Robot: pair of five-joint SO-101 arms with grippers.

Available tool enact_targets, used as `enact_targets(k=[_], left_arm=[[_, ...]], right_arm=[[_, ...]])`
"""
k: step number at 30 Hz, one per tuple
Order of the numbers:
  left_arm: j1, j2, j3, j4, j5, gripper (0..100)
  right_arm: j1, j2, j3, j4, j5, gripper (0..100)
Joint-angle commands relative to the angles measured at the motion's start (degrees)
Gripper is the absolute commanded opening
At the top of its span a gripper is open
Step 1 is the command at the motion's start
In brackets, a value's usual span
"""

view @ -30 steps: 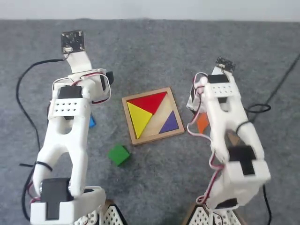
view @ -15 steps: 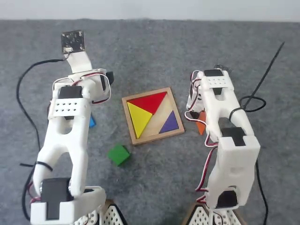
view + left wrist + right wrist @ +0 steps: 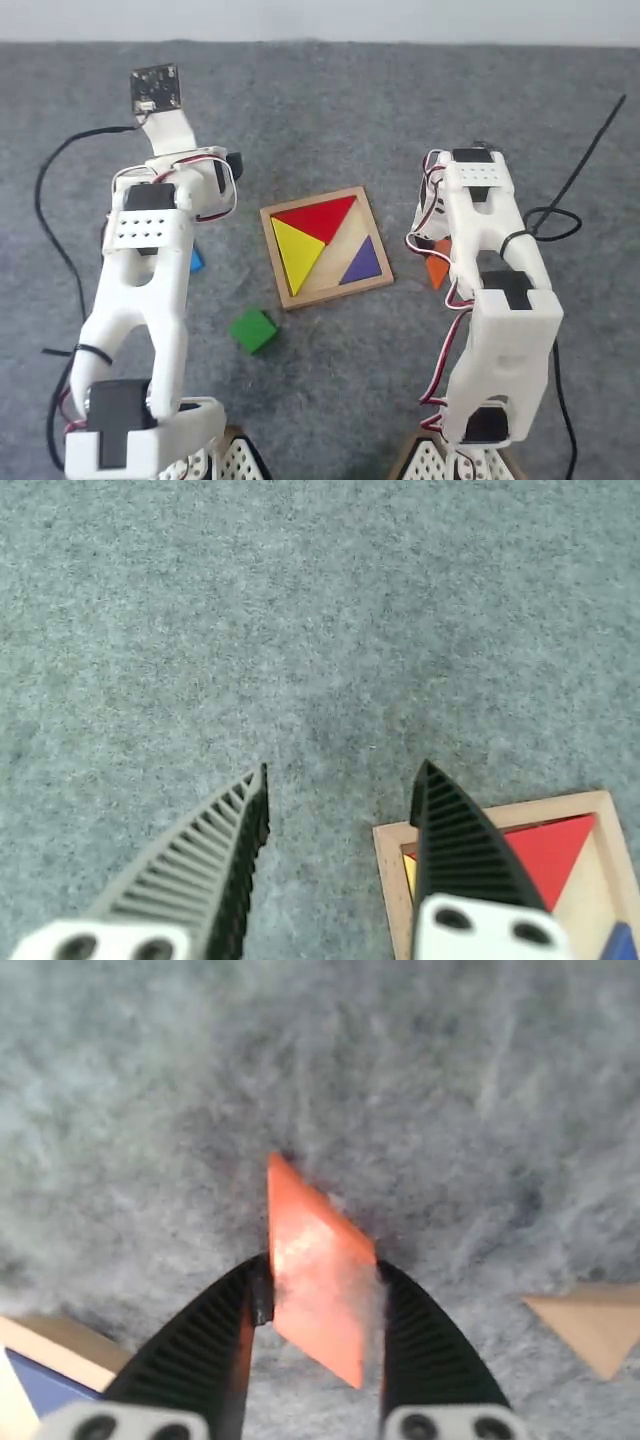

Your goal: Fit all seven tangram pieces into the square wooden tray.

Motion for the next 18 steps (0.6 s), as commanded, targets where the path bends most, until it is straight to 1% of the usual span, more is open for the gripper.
enact_targets(k=[1, 7, 11, 14, 16, 18], left_arm=[[0.4, -0.5, -0.3, -1.1, -0.4, 22], [0.4, -0.5, -0.3, -1.1, -0.4, 22], [0.4, -0.5, -0.3, -1.1, -0.4, 22], [0.4, -0.5, -0.3, -1.1, -0.4, 22], [0.4, -0.5, -0.3, -1.1, -0.4, 22], [0.4, -0.5, -0.3, -1.1, -0.4, 22]], right_arm=[[0.2, -1.5, -3.9, 1.2, 1.6, 4.4], [-1.2, -4.4, -10.8, 9.6, 9.7, 4.3], [-4.8, -6.3, -14.2, 13.7, 17.0, 4.3], [-9.9, -7.0, -14.9, 12.9, 21.0, 4.4], [-13.7, -6.5, -14.9, 9.6, 23.6, 4.6], [-16.7, -5.2, -15.0, 5.0, 27.9, 4.6]])
